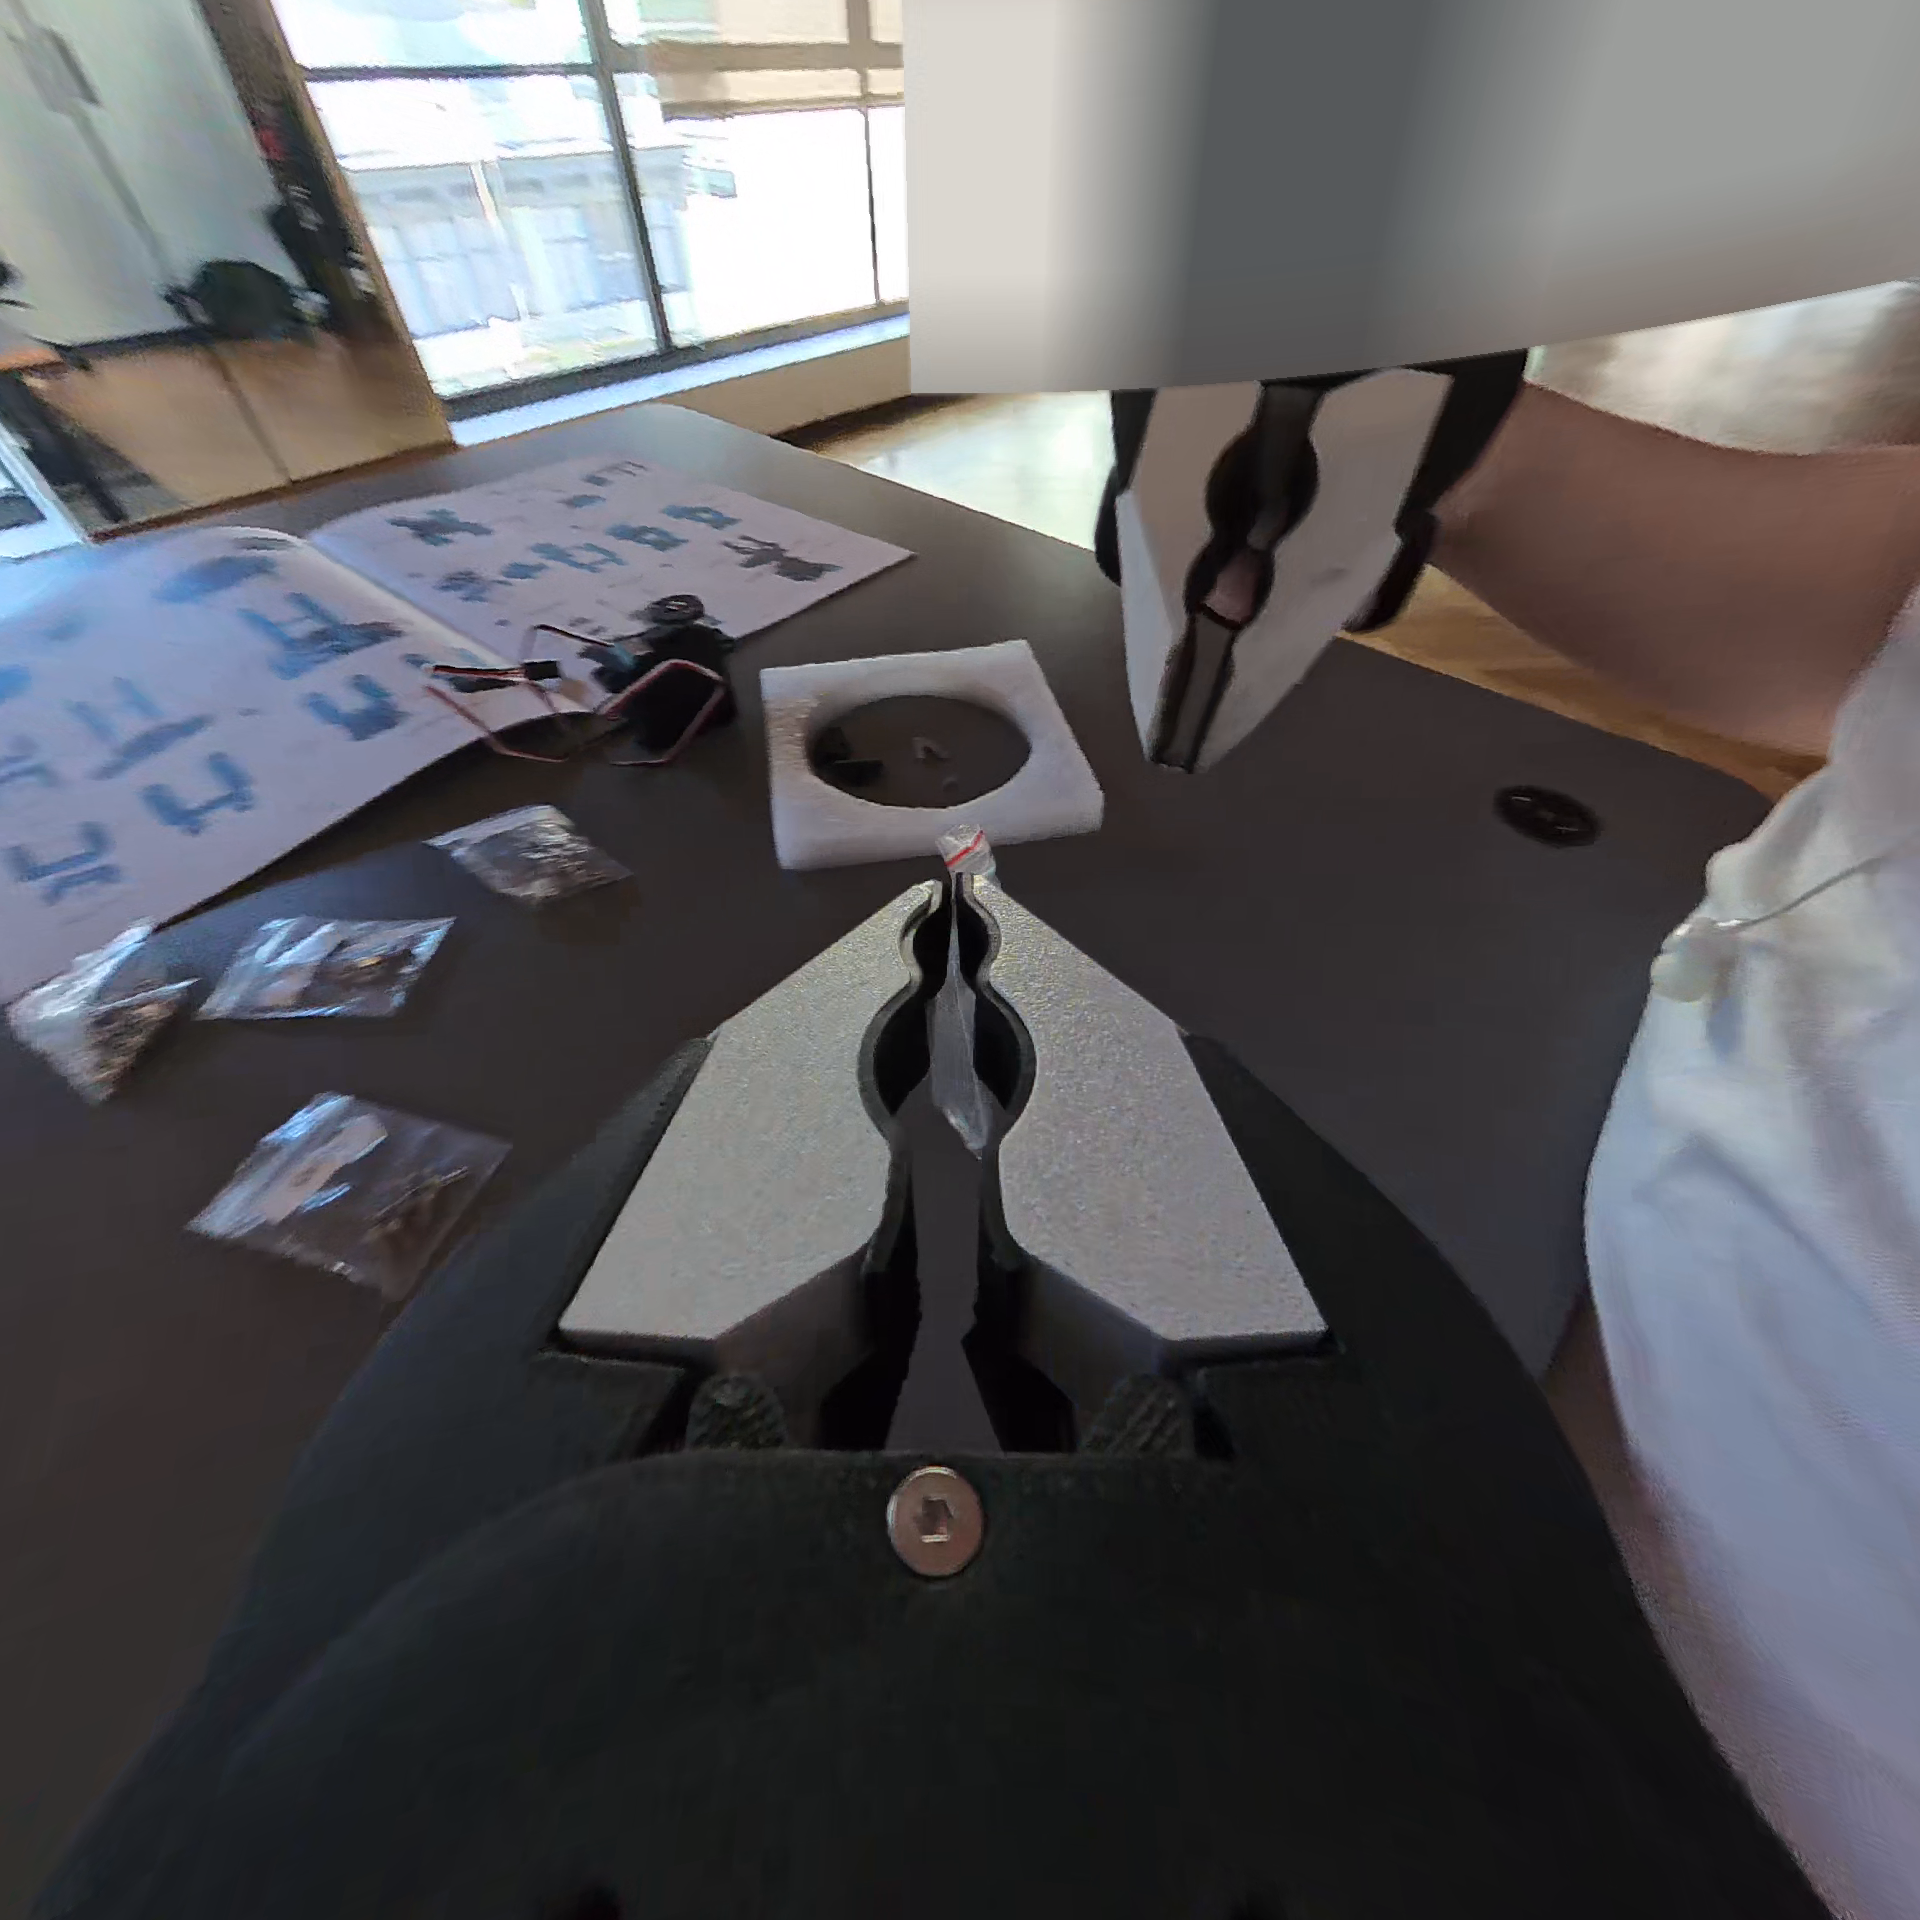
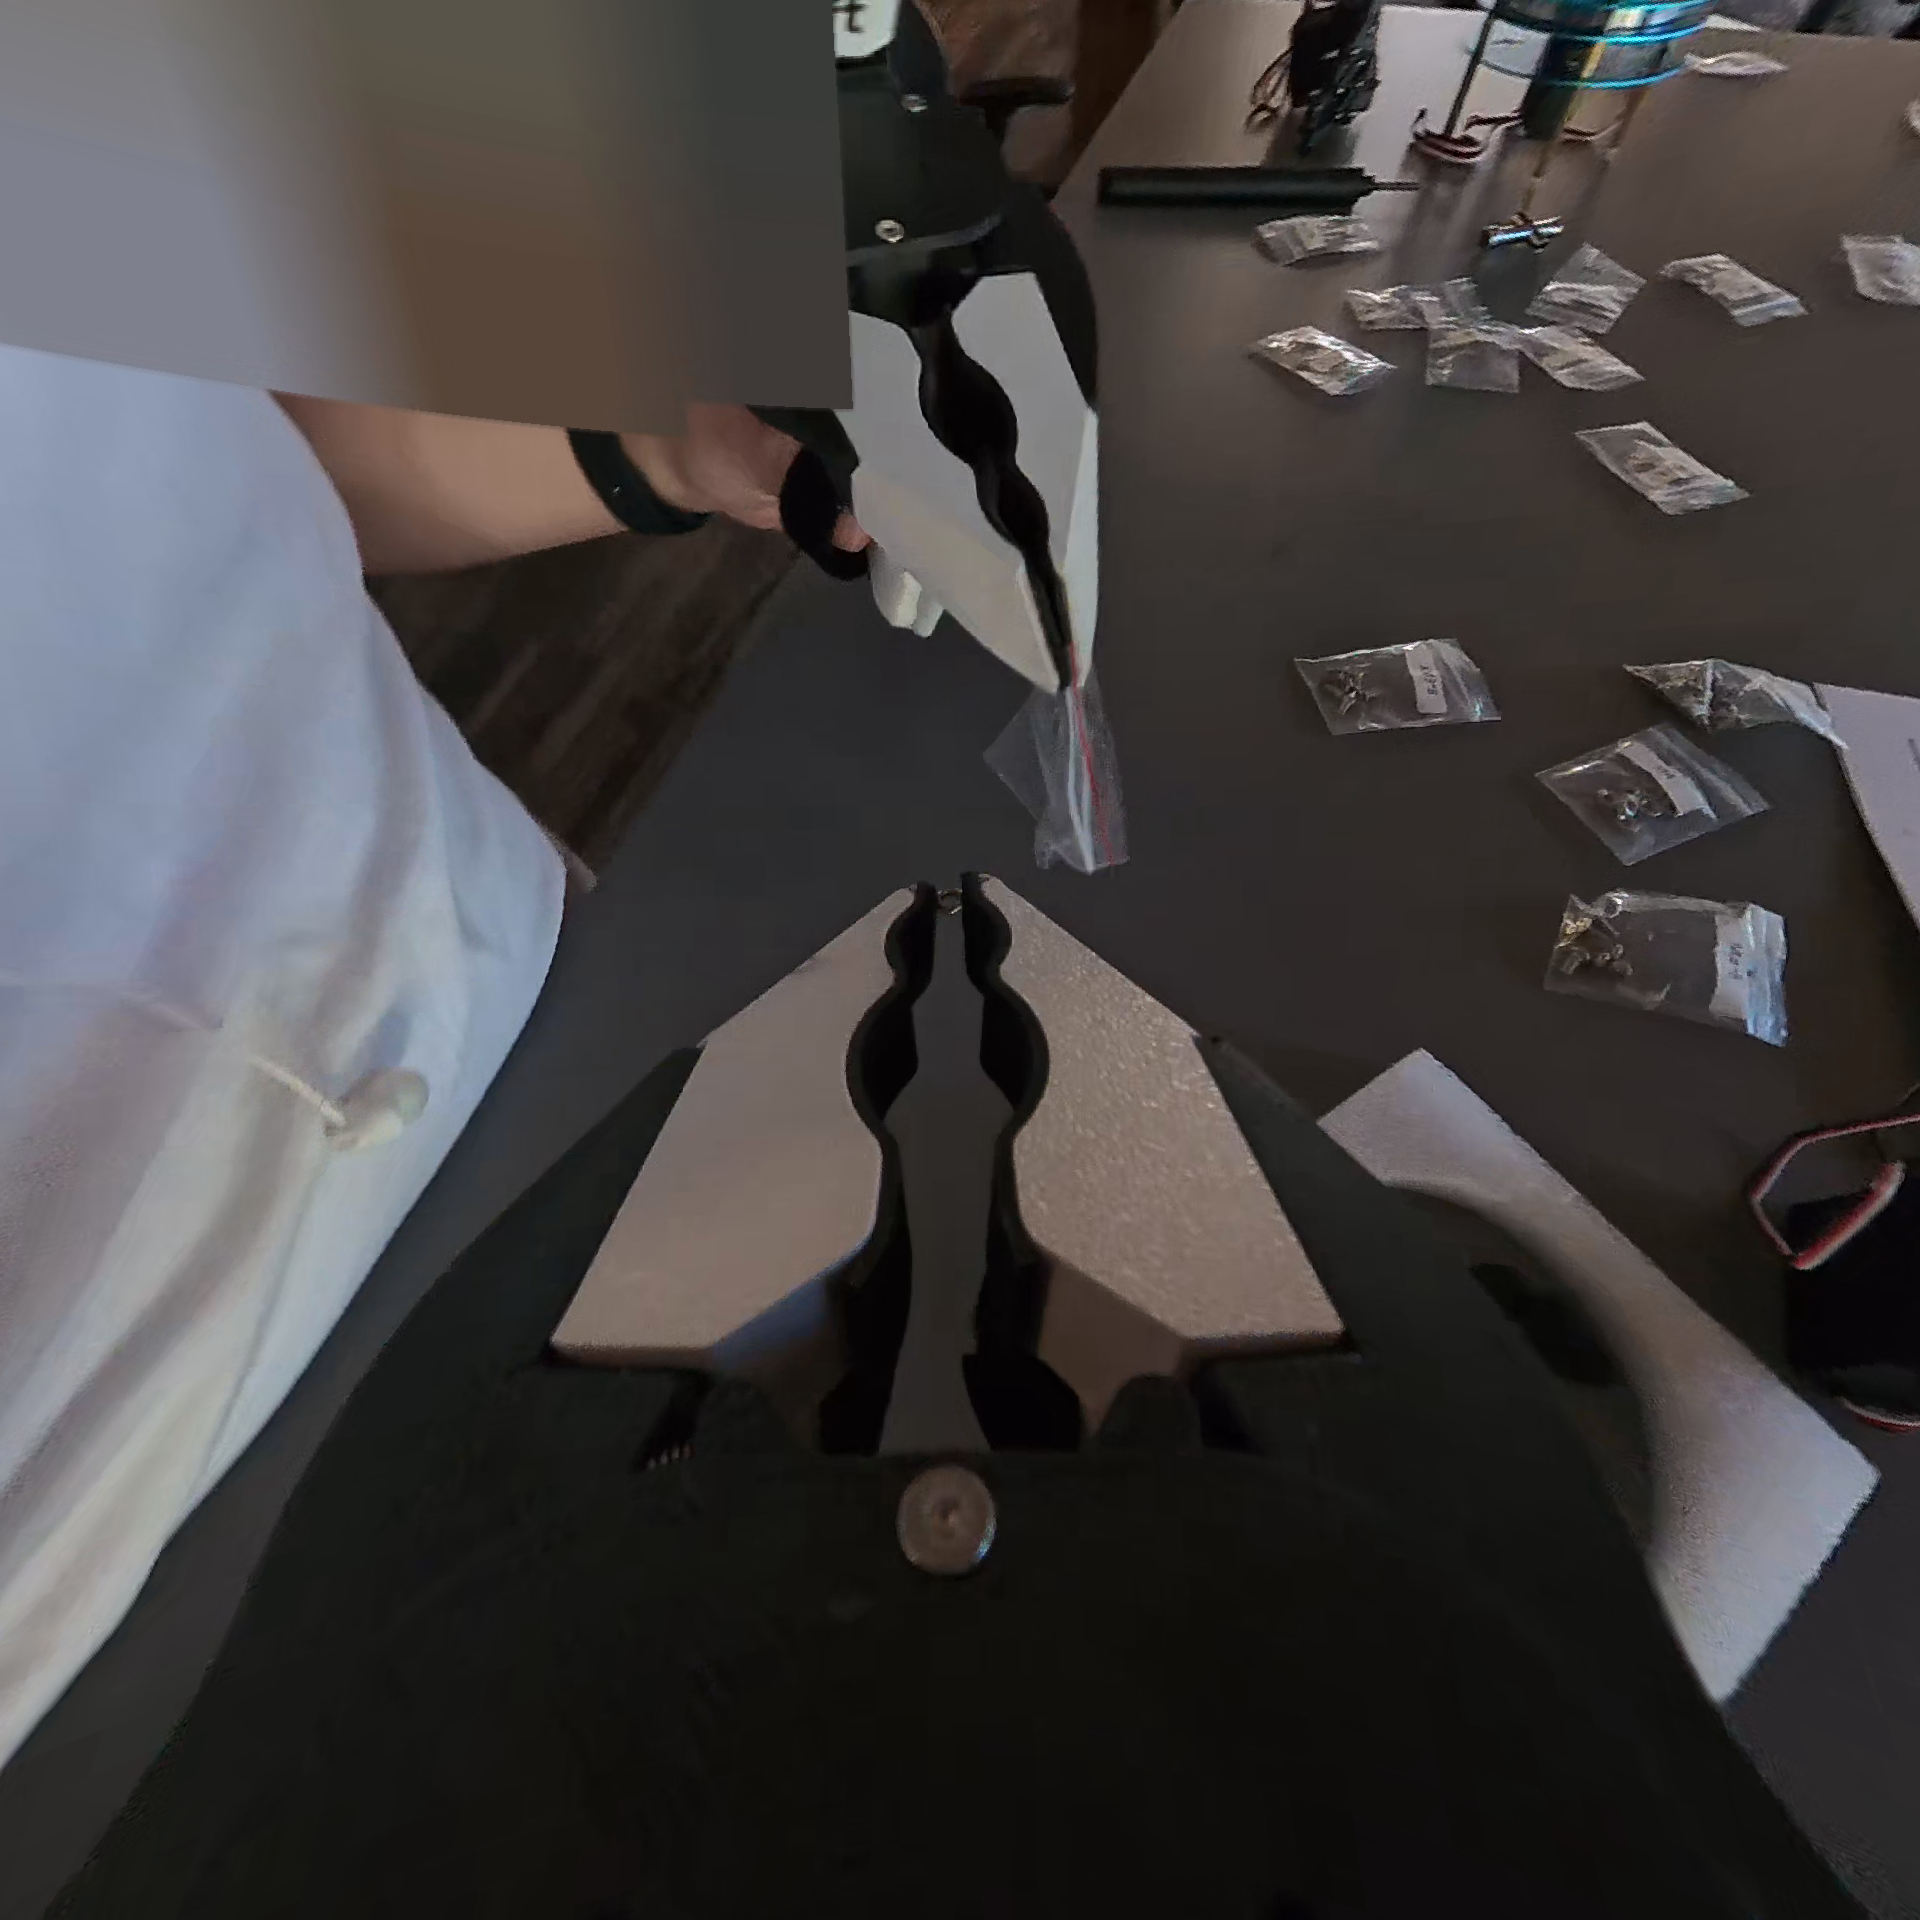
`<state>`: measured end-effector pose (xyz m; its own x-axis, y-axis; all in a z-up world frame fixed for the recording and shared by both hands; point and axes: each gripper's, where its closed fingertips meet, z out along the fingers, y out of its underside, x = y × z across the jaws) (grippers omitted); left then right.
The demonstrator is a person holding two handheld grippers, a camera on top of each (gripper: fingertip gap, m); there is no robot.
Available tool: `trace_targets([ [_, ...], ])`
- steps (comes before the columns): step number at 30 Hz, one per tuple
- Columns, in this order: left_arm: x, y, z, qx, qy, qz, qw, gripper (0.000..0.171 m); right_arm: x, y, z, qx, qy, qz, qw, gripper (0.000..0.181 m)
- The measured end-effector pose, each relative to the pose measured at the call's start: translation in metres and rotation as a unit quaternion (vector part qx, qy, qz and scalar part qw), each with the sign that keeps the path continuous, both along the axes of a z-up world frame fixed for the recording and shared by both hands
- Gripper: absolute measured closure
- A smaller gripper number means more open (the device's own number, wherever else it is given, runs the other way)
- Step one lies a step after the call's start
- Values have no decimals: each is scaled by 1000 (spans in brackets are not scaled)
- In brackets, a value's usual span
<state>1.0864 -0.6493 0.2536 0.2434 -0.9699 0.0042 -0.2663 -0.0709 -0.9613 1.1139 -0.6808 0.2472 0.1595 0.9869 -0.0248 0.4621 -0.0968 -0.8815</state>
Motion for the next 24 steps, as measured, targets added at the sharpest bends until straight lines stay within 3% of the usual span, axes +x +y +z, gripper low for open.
trace_targets([
  [6, -38, 31, 11, 62, 5, 101, 993, 171, -13, 1, -16, 0, -20, -59, 998, 177],
  [15, -77, 56, 21, 105, -29, 145, 983, 171, -48, 16, -40, -28, -56, -111, 992, 177],
  [24, -119, 52, 21, 309, 17, 135, 941, 171, -104, 59, 22, -42, 93, -226, 969, 177],
])
